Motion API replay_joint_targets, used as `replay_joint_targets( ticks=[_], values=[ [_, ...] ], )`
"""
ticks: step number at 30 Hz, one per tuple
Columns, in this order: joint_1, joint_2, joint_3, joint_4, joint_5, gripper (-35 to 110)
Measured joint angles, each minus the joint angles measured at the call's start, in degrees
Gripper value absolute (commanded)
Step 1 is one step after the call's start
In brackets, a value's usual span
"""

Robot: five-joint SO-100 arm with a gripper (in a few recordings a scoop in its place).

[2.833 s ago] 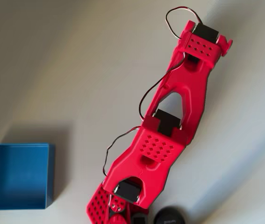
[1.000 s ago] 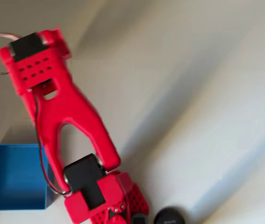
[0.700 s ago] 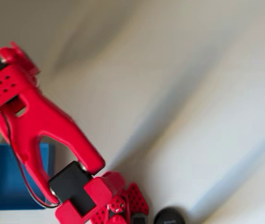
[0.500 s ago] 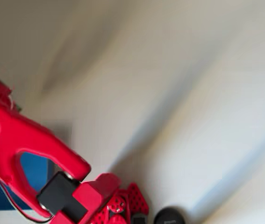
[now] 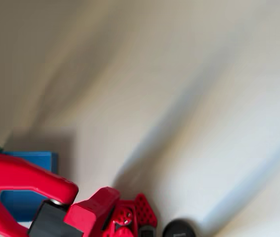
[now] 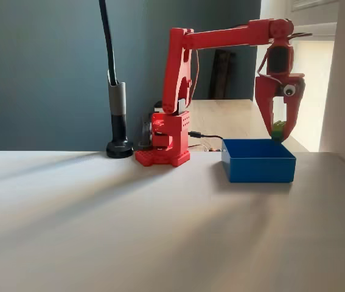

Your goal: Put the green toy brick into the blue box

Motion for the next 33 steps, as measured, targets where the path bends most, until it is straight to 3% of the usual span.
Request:
replay_joint_targets(
  ticks=[18, 27, 33],
  values=[
    [-8.6, 0.0, 9.2, 1.4, 7.2, 0],
    [-8.6, 0.1, 11.0, 1.4, 6.1, 31],
    [-8.6, 0.4, 12.1, 1.4, 5.8, 29]
  ],
)
